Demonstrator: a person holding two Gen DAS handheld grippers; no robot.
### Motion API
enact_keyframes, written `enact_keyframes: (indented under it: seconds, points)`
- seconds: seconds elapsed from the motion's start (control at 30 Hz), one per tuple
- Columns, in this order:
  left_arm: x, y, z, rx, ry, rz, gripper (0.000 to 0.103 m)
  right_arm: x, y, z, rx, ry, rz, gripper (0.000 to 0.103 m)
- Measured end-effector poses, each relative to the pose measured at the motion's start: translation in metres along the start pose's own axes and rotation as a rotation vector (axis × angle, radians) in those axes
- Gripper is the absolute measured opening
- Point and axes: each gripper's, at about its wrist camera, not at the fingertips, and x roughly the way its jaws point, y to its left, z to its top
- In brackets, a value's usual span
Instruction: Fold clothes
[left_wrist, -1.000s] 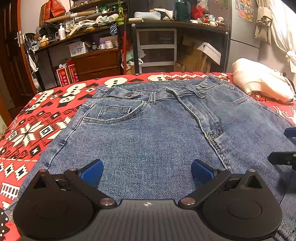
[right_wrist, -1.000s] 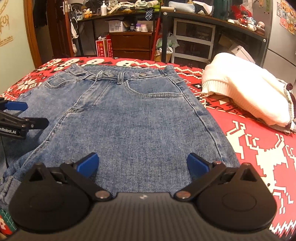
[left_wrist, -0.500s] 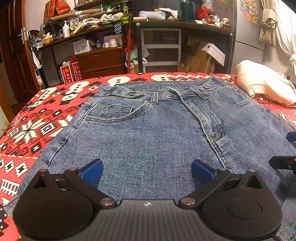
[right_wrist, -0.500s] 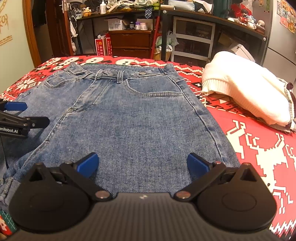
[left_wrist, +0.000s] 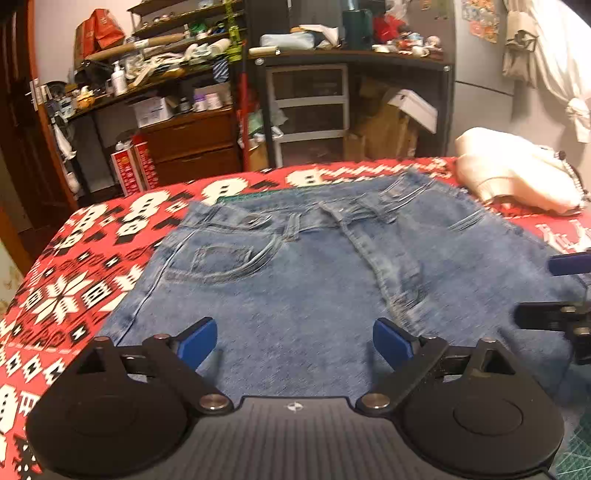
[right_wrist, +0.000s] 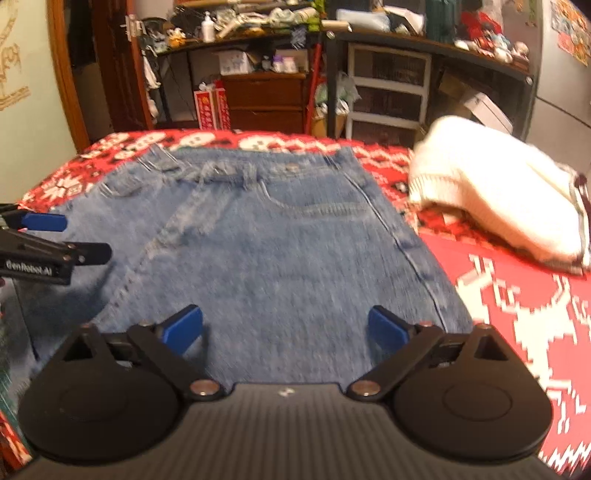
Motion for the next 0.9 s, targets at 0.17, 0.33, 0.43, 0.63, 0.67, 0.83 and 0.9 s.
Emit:
enact_keyframes:
  seconds: [0.17, 0.33, 0.43, 0.63, 0.67, 0.83, 0.9]
  points:
    - [0.008, -0.007, 0.003, -0.007, 0.037, -0.046, 0.069, 0.010, 0.019, 0.006, -0.055, 0.029, 0.036, 0.055]
    - [0.008, -0.011, -0.004, 0.014, 0.070, -0.067, 0.058, 0.020, 0.038, 0.012, -0.109, 0.063, 0.071, 0.034]
    - [0.002, -0.010, -0.016, 0.020, 0.069, -0.076, 0.058, 0.013, 0.046, 0.005, -0.142, 0.057, 0.062, 0.034]
    - [-0.016, -0.006, -0.033, 0.017, 0.064, -0.086, 0.058, -0.016, 0.046, -0.022, -0.202, 0.046, 0.055, 0.034]
    - [-0.019, -0.006, -0.035, 0.016, 0.065, -0.086, 0.058, -0.021, 0.044, -0.026, -0.199, 0.051, 0.058, 0.034]
    - [-0.026, -0.007, -0.037, -0.004, 0.074, -0.097, 0.058, -0.032, 0.030, -0.029, -0.117, 0.087, 0.061, 0.035]
    - [-0.026, -0.006, -0.034, -0.021, 0.074, -0.097, 0.058, -0.031, 0.026, -0.025, -0.092, 0.091, 0.051, 0.038]
